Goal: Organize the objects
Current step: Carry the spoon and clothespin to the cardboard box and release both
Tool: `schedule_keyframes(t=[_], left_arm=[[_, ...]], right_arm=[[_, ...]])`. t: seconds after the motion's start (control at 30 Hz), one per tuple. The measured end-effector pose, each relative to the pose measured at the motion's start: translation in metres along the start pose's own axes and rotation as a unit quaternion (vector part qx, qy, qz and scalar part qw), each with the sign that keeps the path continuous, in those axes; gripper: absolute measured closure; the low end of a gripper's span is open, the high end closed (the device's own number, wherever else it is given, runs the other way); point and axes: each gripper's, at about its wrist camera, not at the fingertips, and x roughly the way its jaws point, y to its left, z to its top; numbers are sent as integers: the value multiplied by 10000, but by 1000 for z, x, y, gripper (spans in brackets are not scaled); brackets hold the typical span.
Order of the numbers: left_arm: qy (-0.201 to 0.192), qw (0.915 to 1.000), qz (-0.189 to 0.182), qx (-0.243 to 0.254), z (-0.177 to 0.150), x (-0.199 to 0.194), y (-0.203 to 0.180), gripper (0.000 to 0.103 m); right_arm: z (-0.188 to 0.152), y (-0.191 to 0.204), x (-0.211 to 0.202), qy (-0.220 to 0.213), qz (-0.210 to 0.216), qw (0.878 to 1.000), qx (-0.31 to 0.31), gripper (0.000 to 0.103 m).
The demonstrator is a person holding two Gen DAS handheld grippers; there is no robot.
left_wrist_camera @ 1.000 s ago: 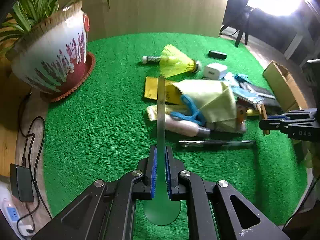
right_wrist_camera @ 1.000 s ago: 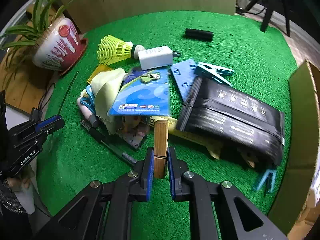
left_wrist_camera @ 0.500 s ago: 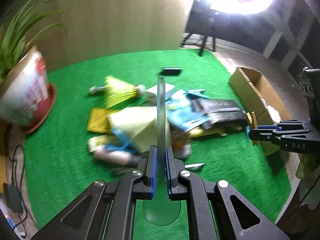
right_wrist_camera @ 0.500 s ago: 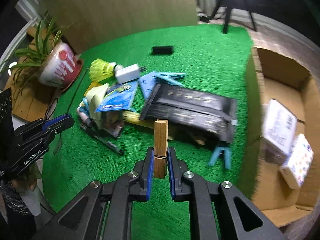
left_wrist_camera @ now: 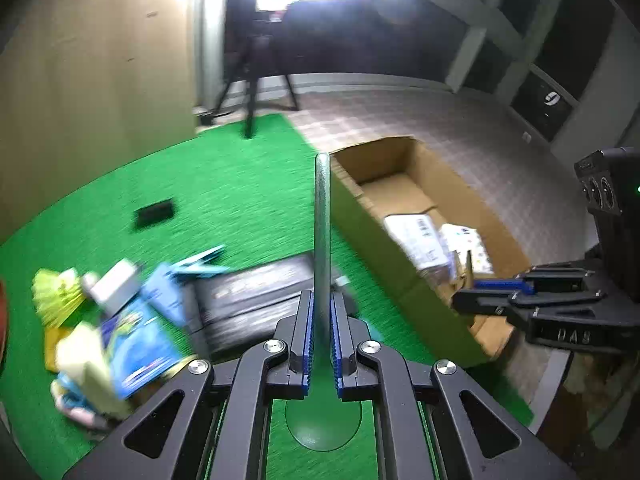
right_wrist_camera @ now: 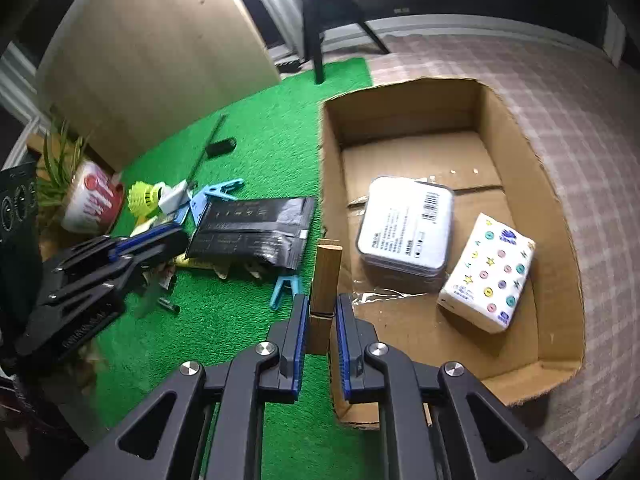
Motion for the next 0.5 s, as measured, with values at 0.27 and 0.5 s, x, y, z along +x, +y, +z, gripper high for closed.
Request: schedule_keyframes(t=[0.27,0.5], left_arm=[[43,9992,-313,229,34,33,-54,95],[178,9983,-500,234,51,65,-89,95]], right_arm=[[-1,-25,-23,-179,122,9995,212,92],[2,-60,-20,-153,-87,9990,410,91]])
